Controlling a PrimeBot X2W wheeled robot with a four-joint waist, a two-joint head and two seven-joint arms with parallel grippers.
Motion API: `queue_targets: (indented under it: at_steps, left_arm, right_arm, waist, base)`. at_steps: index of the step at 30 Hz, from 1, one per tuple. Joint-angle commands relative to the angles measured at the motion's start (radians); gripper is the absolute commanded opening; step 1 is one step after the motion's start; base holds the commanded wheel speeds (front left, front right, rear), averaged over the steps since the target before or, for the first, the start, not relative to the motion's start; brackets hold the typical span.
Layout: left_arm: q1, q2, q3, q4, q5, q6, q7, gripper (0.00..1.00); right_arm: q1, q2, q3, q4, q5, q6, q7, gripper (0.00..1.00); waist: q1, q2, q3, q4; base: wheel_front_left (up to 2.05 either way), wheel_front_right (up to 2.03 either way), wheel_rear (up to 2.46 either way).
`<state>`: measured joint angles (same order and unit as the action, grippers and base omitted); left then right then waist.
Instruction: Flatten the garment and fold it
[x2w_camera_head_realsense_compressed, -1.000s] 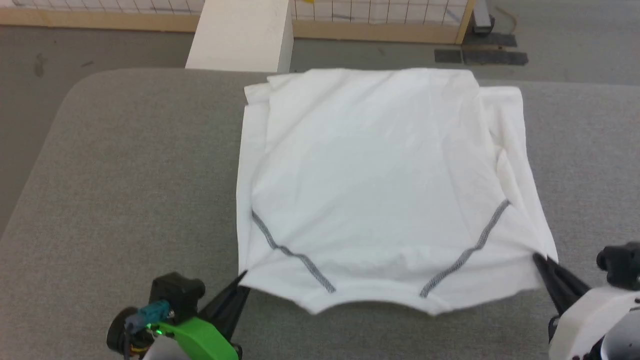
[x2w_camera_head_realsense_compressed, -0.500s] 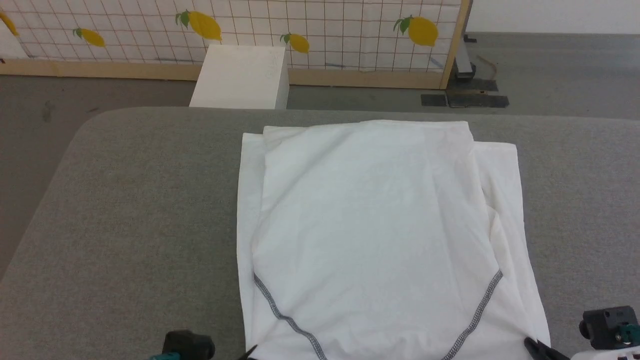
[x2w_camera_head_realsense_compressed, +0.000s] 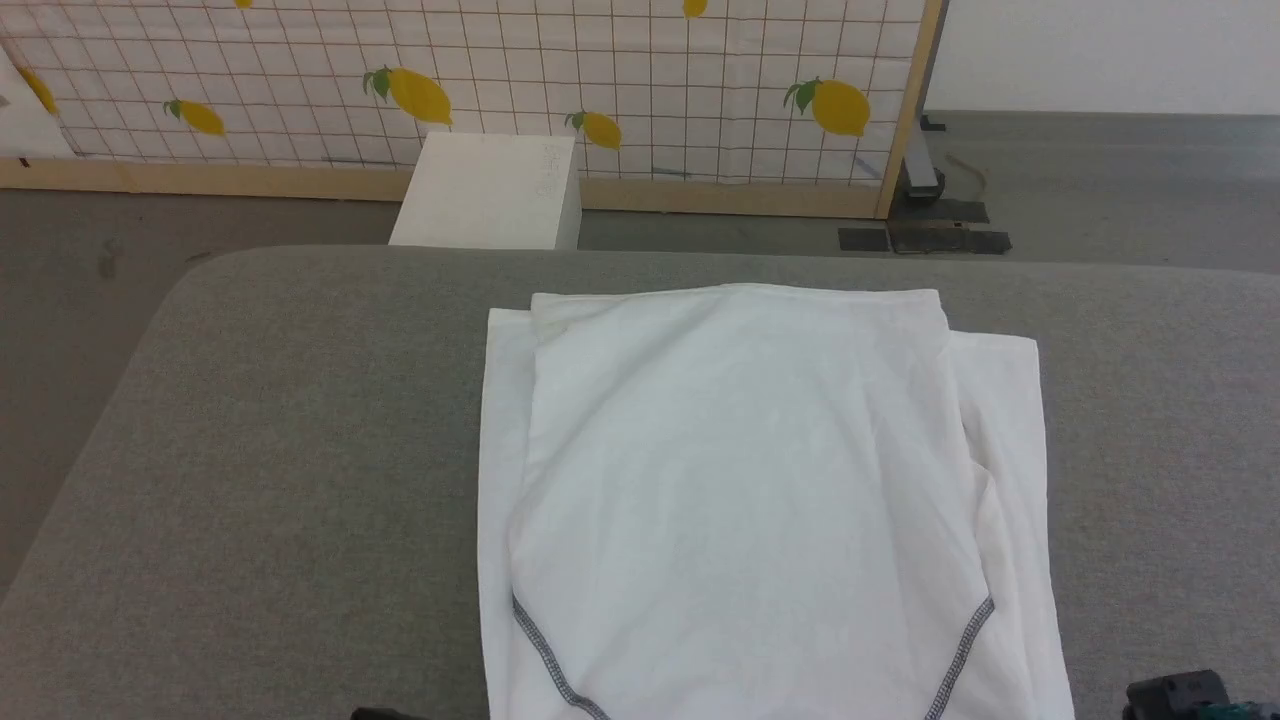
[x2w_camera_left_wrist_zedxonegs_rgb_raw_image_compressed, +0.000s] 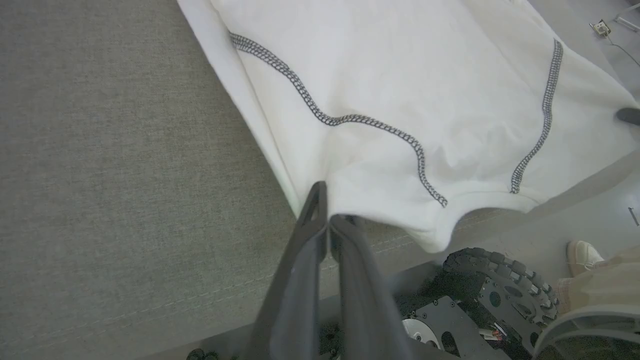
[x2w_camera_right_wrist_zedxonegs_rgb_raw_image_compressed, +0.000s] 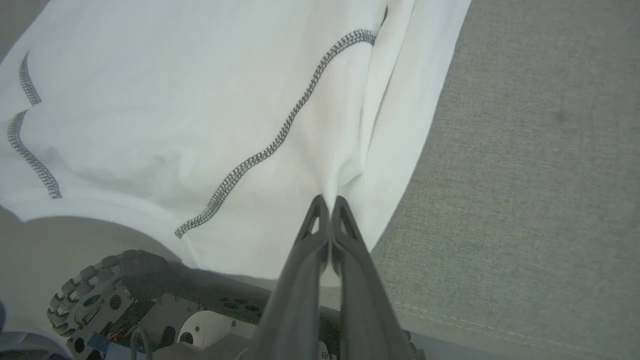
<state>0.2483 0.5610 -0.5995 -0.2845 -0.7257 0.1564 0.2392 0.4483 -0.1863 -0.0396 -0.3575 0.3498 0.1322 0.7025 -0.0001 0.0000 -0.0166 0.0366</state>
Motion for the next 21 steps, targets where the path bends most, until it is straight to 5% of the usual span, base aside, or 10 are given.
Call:
queue_targets:
  at_steps: [1, 5, 6, 7, 8, 9, 15, 21]
  left_arm:
    - [-0.013, -0.010, -0.003, 0.021, -0.007, -0.012, -0.008, 0.00]
    - [-0.059, -0.044, -0.005, 0.106, -0.008, -0.033, -0.028, 0.00]
    - [-0.072, -0.048, -0.007, 0.133, -0.002, -0.035, -0.030, 0.02]
    - [-0.081, -0.050, -0.011, 0.152, 0.002, -0.037, -0.029, 0.39]
    - [-0.089, -0.055, -0.015, 0.171, 0.003, -0.041, -0.027, 0.84]
    - [-0.095, -0.059, -0.016, 0.181, 0.003, -0.043, -0.028, 1.00]
    - [-0.100, -0.066, -0.008, 0.197, -0.026, -0.041, -0.013, 1.00]
    - [-0.055, -0.016, 0.020, 0.123, -0.069, -0.002, 0.051, 1.00]
  right_arm:
    - [0.007, -0.006, 0.013, 0.018, -0.009, -0.002, -0.016, 0.00]
    - [-0.022, -0.008, 0.039, 0.083, -0.021, -0.002, -0.062, 0.06]
    - [-0.033, -0.007, 0.041, 0.101, -0.029, -0.002, -0.075, 0.70]
    - [-0.041, -0.009, 0.046, 0.115, -0.037, -0.002, -0.084, 1.00]
    - [-0.050, -0.011, 0.053, 0.130, -0.041, -0.002, -0.092, 1.00]
    - [-0.058, -0.012, 0.057, 0.140, -0.042, -0.002, -0.097, 1.00]
    - [-0.090, -0.019, 0.050, 0.170, -0.039, -0.002, -0.122, 1.00]
    - [-0.090, -0.012, 0.020, 0.144, -0.016, -0.002, -0.097, 1.00]
  waist:
    - [0.0001, 0.0000, 0.005, 0.001]
    - [0.0001, 0.0000, 0.017, 0.002]
    - [0.0001, 0.0000, 0.020, 0.002]
    - [0.0001, 0.0000, 0.023, 0.001]
    - [0.0001, 0.0000, 0.026, 0.000]
    - [0.0001, 0.0000, 0.029, -0.001]
    - [0.0001, 0.0000, 0.048, 0.001]
    - [0.0001, 0.0000, 0.044, 0.008]
  base:
    - [0.00, 0.00, 0.00]
    - [0.00, 0.00, 0.00]
    - [0.00, 0.00, 0.00]
    - [0.00, 0.00, 0.00]
    - [0.00, 0.00, 0.00]
    - [0.00, 0.00, 0.00]
    - [0.00, 0.00, 0.00]
    - [0.00, 0.00, 0.00]
